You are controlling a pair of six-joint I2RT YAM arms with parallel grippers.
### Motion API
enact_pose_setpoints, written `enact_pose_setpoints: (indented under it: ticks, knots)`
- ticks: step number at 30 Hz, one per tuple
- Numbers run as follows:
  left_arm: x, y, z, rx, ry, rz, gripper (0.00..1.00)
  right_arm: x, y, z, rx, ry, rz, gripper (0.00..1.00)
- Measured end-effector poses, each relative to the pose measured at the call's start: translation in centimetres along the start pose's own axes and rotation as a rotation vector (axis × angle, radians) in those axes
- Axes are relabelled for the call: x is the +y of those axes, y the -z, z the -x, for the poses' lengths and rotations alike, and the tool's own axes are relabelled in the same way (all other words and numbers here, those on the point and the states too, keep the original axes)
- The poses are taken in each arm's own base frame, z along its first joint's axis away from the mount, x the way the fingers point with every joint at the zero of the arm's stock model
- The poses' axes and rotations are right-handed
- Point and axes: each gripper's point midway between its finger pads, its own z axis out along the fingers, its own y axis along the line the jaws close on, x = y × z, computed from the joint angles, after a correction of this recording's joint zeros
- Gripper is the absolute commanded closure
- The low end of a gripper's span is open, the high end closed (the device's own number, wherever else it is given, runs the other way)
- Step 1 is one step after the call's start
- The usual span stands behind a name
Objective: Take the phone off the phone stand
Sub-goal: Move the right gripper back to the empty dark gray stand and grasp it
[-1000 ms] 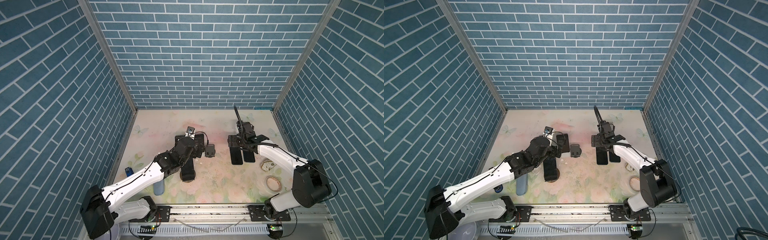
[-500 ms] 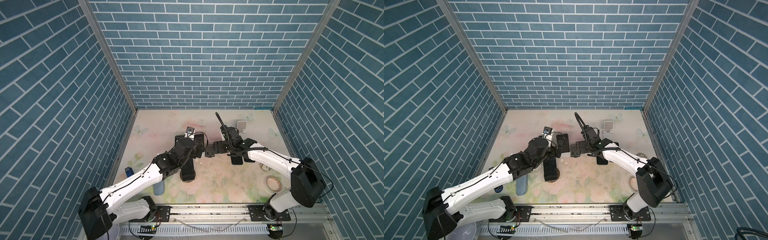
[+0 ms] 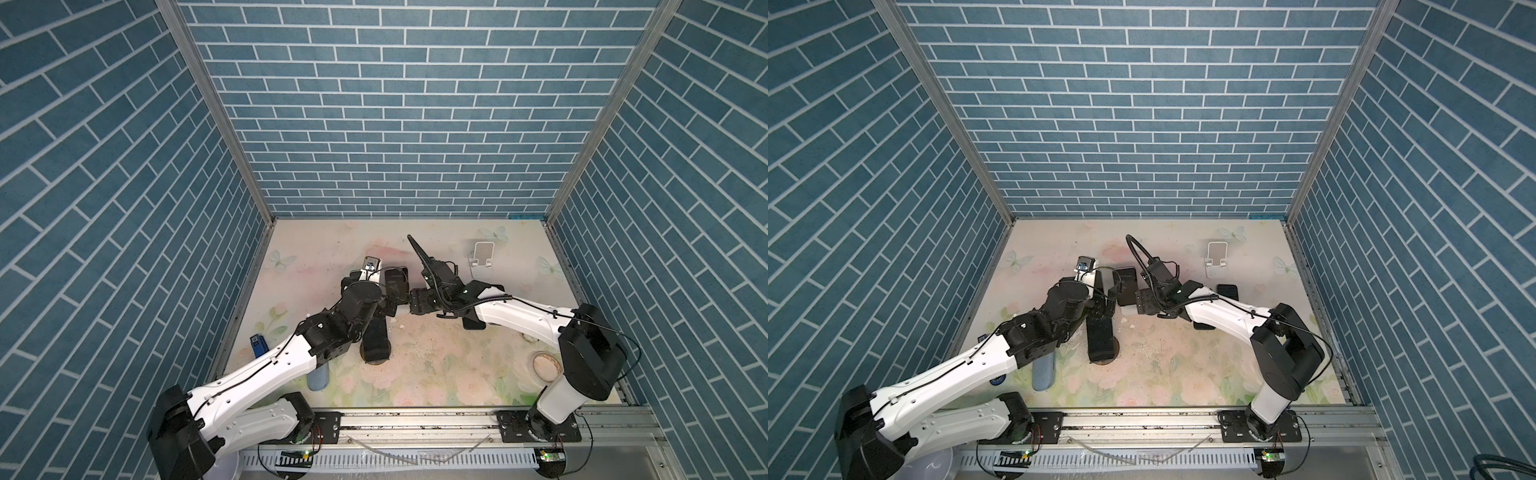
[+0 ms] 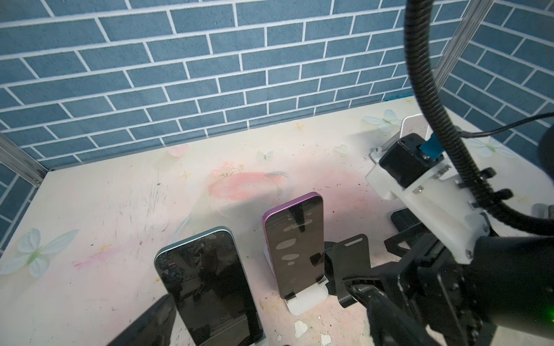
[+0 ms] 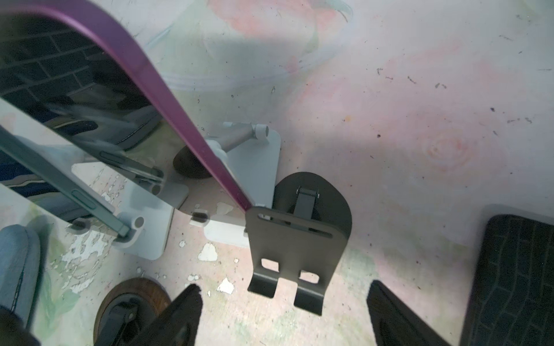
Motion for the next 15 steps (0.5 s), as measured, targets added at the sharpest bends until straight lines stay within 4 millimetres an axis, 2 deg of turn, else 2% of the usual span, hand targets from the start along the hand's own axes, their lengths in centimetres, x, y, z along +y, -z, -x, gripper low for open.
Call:
enact_pose_setpoints:
  ticks: [5, 10, 15]
  knots:
    - [0.2, 0.2, -0.1, -0.004, 0.000, 0.003, 0.00, 0.0, -1.4, -0.7, 0.000, -0.002, -0.065, 0.12]
    - [0.7, 0.8, 0.2, -0.023, 0.007, 0.014, 0.00, -0.9, -2.4, -1.4, 0.004, -0.011, -0.130, 0.12]
    - [1.1, 1.2, 0.3, -0.035, 0.011, 0.023, 0.00, -1.2, -3.0, -1.2, -0.001, -0.014, -0.159, 0.14]
